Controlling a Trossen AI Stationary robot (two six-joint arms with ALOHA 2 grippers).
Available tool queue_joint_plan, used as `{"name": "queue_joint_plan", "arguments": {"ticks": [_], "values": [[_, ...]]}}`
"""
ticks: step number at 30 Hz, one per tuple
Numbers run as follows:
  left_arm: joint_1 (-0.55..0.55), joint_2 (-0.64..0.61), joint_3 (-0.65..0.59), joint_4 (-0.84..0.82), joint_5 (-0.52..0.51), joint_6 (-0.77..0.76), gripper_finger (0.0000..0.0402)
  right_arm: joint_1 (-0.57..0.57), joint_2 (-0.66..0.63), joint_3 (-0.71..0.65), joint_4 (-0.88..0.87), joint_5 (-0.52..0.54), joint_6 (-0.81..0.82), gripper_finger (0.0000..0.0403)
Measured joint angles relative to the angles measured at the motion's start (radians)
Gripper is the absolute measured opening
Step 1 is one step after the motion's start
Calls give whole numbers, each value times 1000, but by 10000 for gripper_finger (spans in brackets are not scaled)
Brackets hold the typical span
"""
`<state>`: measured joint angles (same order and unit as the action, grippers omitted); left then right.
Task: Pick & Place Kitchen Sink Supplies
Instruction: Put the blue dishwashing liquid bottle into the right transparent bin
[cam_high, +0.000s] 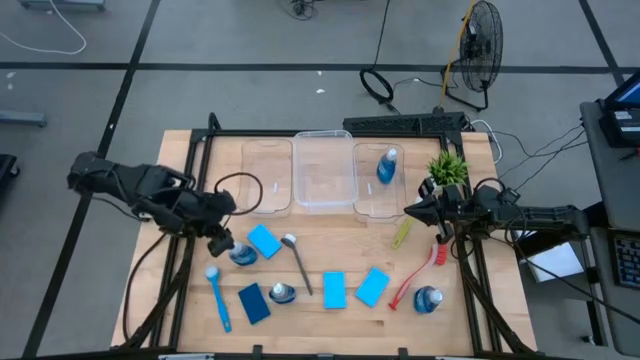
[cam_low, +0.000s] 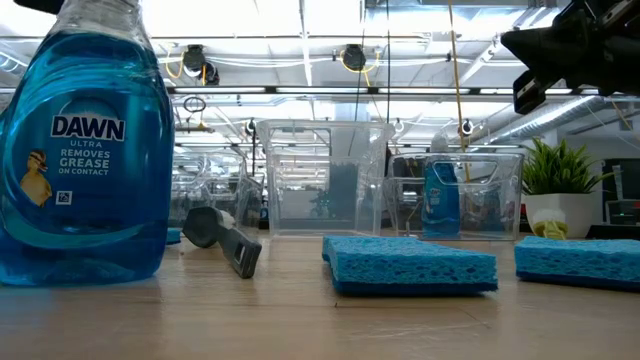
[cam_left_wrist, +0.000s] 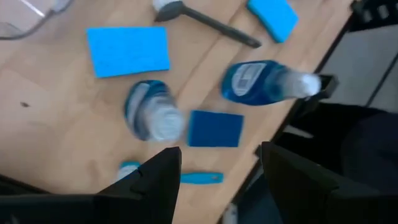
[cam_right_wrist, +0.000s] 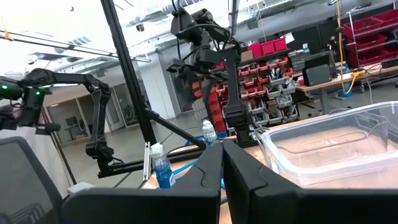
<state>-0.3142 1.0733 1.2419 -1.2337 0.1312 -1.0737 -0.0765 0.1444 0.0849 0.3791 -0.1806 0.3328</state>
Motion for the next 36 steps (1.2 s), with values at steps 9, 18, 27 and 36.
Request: {"name": "queue_joint_plan", "arguments": {"ticks": [9, 18, 27, 36], "values": [[-61, 0, 0, 12, -78, -136, 225, 0, 0, 0, 5, 0, 0, 0], [-108, 63, -1, 5, -88, -126, 246, 0, 0, 0, 6, 0, 0, 0], [-120, 154, -1, -106, -80, -84, 370, 0, 0, 0, 10, 0, 6, 0], [-154, 171, -1, -66, -177, -60, 376, 0, 0, 0, 13, -3, 24, 0]]}}
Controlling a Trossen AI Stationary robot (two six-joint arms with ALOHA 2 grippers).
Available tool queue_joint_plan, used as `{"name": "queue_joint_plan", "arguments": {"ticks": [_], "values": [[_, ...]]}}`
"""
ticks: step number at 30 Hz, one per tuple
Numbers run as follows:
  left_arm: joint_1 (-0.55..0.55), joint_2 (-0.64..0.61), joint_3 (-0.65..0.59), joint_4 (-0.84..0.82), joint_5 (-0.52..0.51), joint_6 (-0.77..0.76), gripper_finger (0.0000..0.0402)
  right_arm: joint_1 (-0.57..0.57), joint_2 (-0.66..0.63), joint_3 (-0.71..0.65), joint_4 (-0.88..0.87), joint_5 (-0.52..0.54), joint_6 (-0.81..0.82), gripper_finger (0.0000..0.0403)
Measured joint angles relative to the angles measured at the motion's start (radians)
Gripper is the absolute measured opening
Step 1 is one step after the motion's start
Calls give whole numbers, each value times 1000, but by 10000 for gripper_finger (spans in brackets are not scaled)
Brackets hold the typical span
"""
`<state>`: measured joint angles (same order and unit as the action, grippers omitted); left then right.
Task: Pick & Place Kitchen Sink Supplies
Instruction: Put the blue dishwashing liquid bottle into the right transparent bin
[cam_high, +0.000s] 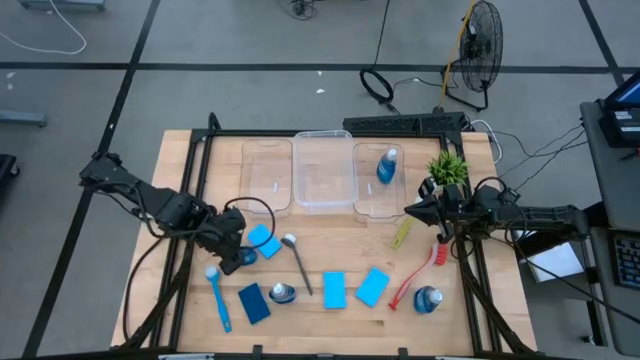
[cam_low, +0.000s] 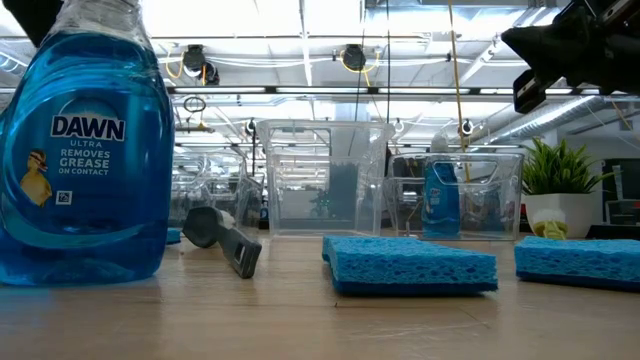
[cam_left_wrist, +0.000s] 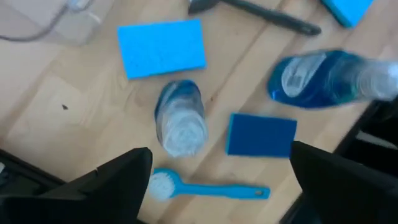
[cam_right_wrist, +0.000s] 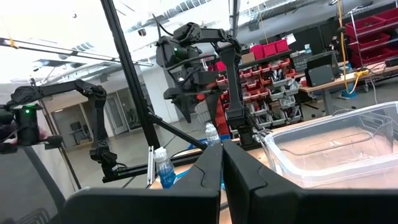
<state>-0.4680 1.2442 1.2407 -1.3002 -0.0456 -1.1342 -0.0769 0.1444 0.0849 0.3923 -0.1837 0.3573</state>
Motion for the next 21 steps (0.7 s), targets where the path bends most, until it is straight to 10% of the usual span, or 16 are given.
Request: {"name": "queue_joint_plan", "arguments": {"ticks": [21], "values": [[-8, 196, -1, -39, -23, 70, 315, 0, 0, 0, 0, -1, -2, 0]]}}
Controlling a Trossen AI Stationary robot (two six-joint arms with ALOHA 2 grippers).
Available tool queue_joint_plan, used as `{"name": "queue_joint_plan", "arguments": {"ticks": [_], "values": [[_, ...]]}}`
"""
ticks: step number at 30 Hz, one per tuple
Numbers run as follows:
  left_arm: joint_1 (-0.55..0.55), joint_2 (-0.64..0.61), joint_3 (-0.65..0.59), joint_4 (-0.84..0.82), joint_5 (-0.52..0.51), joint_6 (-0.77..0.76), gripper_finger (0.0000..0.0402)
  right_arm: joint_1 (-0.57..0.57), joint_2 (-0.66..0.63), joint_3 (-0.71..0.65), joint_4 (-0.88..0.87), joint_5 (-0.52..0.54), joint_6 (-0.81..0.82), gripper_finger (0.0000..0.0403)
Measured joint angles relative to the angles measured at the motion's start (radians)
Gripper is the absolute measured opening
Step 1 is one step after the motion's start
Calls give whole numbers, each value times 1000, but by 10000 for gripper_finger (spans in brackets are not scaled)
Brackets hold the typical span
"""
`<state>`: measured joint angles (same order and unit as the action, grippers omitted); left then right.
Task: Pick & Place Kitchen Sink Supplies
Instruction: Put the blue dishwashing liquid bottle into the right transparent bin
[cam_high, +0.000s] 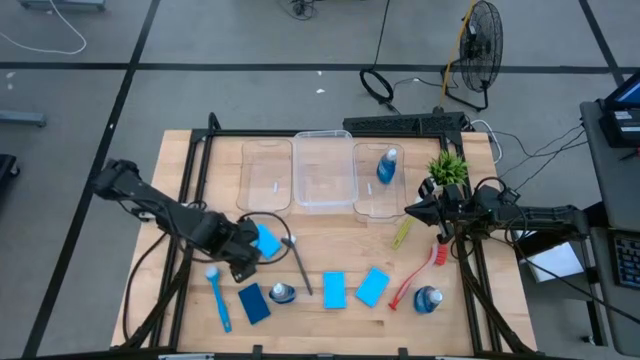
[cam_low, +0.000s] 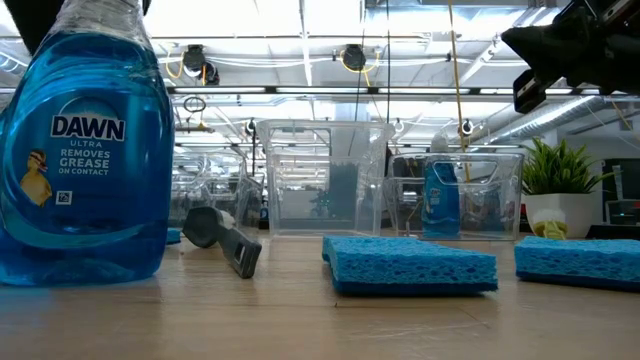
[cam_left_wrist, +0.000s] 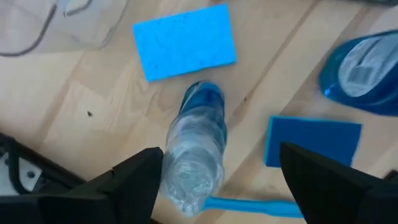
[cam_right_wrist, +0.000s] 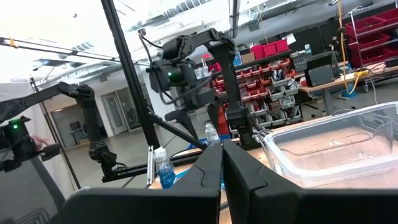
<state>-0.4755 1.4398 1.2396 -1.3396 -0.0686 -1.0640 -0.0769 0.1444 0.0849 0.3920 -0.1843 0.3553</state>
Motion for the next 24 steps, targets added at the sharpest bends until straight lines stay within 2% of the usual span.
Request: {"name": "queue_joint_plan", "arguments": {"ticks": [15, 24], "values": [[-9, 14, -106, 17, 18, 23, 266, 0, 0, 0, 0, 0, 0, 0], [-8, 14, -164, 133, 10, 28, 198, 0, 0, 0, 0, 0, 0, 0]]}}
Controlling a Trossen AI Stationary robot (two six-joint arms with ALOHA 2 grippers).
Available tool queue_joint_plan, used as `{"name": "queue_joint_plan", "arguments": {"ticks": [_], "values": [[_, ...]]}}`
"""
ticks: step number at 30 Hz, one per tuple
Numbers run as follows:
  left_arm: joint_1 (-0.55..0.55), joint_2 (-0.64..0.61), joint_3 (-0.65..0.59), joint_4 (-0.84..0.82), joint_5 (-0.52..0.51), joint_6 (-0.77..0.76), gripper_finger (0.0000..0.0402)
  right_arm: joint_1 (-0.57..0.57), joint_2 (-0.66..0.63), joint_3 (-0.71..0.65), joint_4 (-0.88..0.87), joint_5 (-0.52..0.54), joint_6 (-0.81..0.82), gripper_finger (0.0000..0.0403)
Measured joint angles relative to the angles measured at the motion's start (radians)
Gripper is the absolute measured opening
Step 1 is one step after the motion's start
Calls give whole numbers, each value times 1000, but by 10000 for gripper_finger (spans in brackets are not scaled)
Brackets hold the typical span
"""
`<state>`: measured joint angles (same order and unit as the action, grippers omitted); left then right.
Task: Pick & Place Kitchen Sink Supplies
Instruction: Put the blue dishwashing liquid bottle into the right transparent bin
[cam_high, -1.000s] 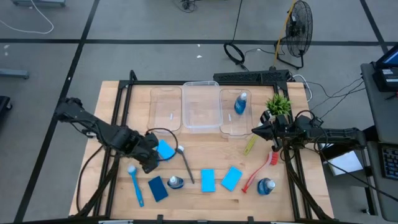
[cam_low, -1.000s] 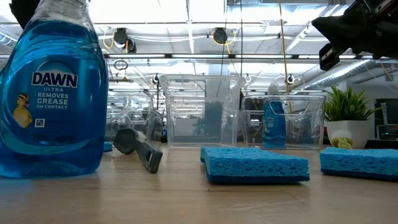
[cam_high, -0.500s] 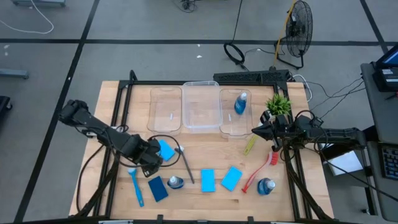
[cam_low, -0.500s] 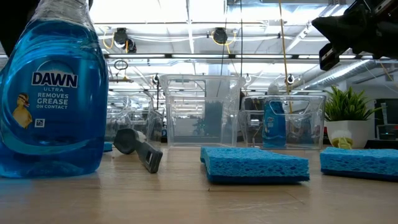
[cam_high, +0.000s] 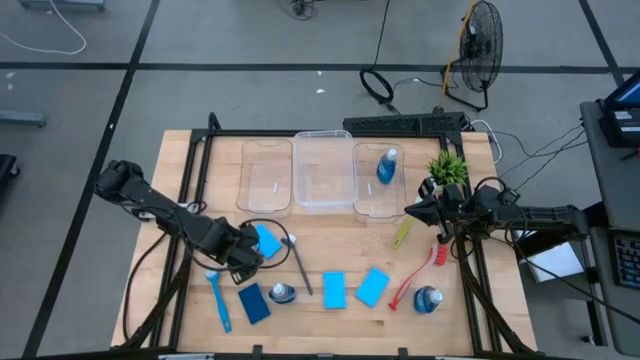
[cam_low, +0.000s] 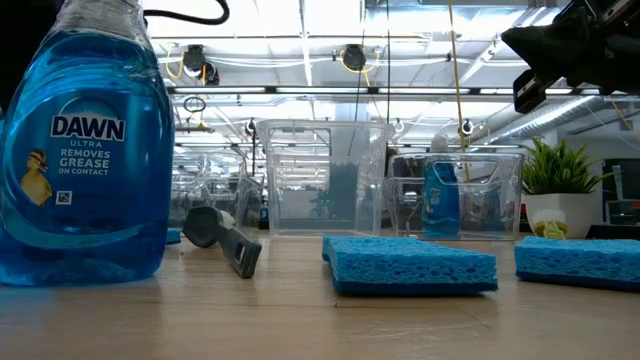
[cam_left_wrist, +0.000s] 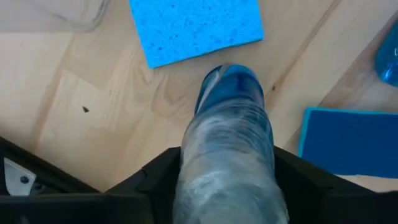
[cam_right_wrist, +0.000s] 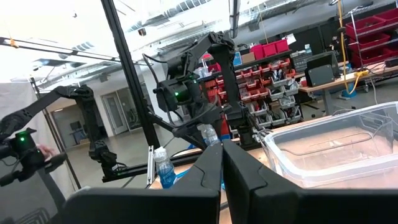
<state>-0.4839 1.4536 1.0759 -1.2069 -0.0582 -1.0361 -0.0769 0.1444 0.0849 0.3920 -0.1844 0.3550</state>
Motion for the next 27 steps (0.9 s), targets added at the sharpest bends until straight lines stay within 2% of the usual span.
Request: {"name": "queue_joint_plan", "arguments": {"ticks": [4, 16, 27], "values": [[0, 0, -3, 6, -10, 3, 180, 0, 0, 0, 0, 0, 0, 0], [1, 0, -3, 6, -43, -40, 162, 0, 0, 0, 0, 0, 0, 0], [1, -15, -5, -11, -38, -47, 160, 0, 0, 0, 0, 0, 0, 0]]}}
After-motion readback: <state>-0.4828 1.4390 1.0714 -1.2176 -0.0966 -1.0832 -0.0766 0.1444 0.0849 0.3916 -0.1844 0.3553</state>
